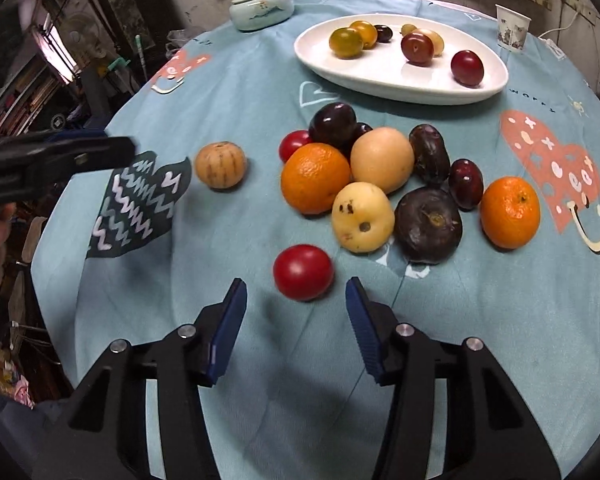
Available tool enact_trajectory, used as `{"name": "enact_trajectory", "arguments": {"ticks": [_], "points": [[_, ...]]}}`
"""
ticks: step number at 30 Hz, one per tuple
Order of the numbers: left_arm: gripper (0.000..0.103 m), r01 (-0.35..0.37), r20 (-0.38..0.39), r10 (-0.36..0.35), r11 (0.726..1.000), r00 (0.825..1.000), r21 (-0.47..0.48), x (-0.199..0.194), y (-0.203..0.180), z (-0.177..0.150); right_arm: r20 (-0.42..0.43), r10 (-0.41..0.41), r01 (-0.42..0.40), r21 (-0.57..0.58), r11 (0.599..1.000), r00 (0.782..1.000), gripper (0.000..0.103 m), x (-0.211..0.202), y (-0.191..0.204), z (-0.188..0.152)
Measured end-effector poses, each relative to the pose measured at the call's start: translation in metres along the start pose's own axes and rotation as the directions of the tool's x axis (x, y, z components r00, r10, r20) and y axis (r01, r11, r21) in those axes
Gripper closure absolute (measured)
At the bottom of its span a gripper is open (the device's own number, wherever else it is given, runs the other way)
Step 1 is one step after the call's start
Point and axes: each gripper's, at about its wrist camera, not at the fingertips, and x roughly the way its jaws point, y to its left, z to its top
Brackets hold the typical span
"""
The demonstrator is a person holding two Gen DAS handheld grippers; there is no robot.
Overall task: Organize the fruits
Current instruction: 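Grasp a brown speckled fruit with the left tool while the right tool grasps a red tomato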
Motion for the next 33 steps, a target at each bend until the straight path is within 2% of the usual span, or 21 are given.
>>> {"name": "enact_trajectory", "arguments": {"ticks": [5, 6, 7, 10, 17, 22, 29, 30, 32, 33], "points": [[0.026, 0.002, 0.000, -0.002, 1.000, 1.000, -0.013, -0.002, 0.006, -0.003, -0.010, -0.005, 0.005, 0.010, 1.000, 1.000, 0.053, 0.012, -0.001, 0.006], [0.026, 0.004, -0.003, -0.004, 1.000, 1.000, -0.012, -0.001, 0.006, -0.003, -0.013, -0.009, 0.009, 0.001, 1.000, 1.000, 0.064, 0.014, 0.000, 0.007], [0.026, 0.005, -0.007, -0.005, 1.000, 1.000, -0.010, 0.000, 0.006, -0.003, -0.009, -0.018, 0.018, -0.006, 1.000, 1.000, 0.069, 0.015, 0.001, 0.008], [0.026, 0.008, -0.015, -0.008, 1.000, 1.000, -0.006, 0.003, 0.004, -0.003, -0.013, -0.021, 0.021, -0.022, 1.000, 1.000, 0.070, 0.013, 0.001, 0.009], [0.026, 0.044, -0.014, -0.043, 0.996, 0.999, 0.074, 0.015, -0.021, 0.007, 0.026, 0.012, -0.013, 0.042, 0.999, 1.000, 0.070, -0.016, -0.013, 0.000], [0.026, 0.050, -0.038, -0.046, 0.993, 0.998, 0.110, 0.047, -0.039, 0.016, 0.032, 0.010, -0.013, 0.074, 0.997, 0.999, 0.070, -0.027, -0.019, -0.008], [0.026, 0.026, -0.097, -0.016, 0.995, 0.995, 0.101, 0.087, -0.040, 0.026, 0.023, 0.009, -0.011, 0.093, 0.996, 1.000, 0.070, -0.031, -0.024, -0.016], [0.029, 0.017, -0.101, -0.007, 0.995, 0.995, 0.097, 0.090, -0.039, 0.026, 0.021, 0.009, -0.011, 0.094, 0.995, 1.000, 0.070, -0.030, -0.025, -0.016], [0.047, 0.033, -0.117, -0.022, 0.995, 0.993, 0.092, 0.094, -0.037, 0.028, 0.018, 0.010, -0.012, 0.098, 0.995, 1.000, 0.070, -0.029, -0.025, -0.016], [0.060, 0.066, -0.129, -0.054, 0.994, 0.990, 0.087, 0.094, -0.038, 0.028, 0.017, 0.011, -0.013, 0.099, 0.995, 1.000, 0.071, -0.028, -0.026, -0.016]]}}
